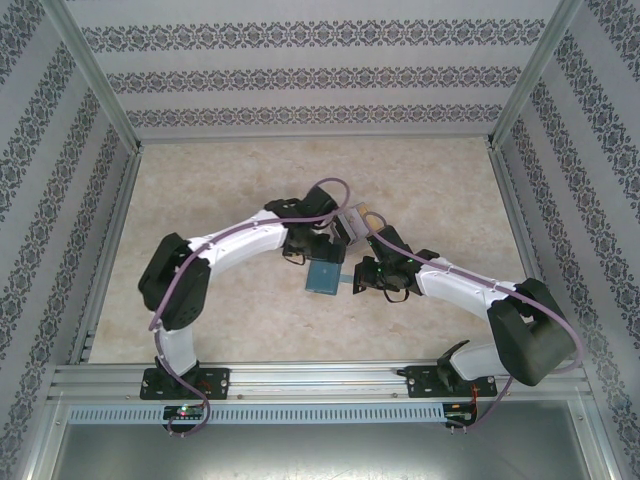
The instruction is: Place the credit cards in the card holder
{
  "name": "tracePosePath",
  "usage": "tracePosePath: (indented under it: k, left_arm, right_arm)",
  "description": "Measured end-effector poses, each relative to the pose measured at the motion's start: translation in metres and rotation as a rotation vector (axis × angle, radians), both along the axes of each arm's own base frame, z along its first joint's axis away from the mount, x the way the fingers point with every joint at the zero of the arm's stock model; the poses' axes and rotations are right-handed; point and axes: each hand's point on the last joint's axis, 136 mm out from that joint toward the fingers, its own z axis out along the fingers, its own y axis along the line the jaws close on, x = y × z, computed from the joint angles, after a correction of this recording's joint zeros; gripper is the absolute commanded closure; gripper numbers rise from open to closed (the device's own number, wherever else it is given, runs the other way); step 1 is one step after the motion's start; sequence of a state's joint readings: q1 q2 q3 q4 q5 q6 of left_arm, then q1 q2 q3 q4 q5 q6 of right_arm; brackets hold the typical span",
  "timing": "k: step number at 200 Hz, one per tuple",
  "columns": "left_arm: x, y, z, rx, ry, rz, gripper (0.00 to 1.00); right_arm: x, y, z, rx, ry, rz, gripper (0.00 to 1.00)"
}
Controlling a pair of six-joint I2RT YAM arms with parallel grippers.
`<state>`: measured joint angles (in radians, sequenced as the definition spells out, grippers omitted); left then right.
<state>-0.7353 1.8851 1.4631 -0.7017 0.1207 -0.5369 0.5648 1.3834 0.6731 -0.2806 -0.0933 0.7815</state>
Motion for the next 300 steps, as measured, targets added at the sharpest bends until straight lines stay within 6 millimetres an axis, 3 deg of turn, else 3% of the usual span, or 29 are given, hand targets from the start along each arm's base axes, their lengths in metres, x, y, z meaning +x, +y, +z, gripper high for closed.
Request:
tracePosePath:
  k: [22, 61, 124, 187, 245, 276, 300]
  left_arm:
    - [-0.007, -0.010, -0.016, 0.075, 0.021, -0.034, 0.01]
    - [-0.014, -0.007, -0.044, 0.204, 0.074, -0.055, 0.01]
    - [-0.012, 0.009, -0.049, 0.331, 0.059, -0.052, 0.08]
    - [-0.011, 0.010, -0.046, 0.344, 0.039, -0.053, 0.31]
    - [-0.006, 0.017, -0.009, 0.328, -0.051, -0.031, 0.52]
    - [-0.009, 0.024, -0.014, 0.350, -0.045, -0.033, 0.60]
    - [-0.012, 0.031, -0.021, 0.375, -0.030, -0.037, 0.73]
  right_arm:
    - [0.000, 0.000, 0.000, 0.000, 0.000, 0.000, 1.00]
    - [0.000, 0.000, 0.000, 0.000, 0.000, -0.001, 1.00]
    - [0.000, 0.000, 0.000, -0.001, 0.000, -0.001, 1.00]
    - [0.000, -0.001, -0.001, -0.005, 0.002, -0.002, 1.00]
    - [0.003, -0.005, -0.002, -0.008, 0.001, -0.017, 1.00]
    - [0.003, -0.005, -0.001, -0.008, 0.000, -0.017, 1.00]
    - [0.003, -0.005, -0.001, -0.007, -0.001, -0.017, 1.00]
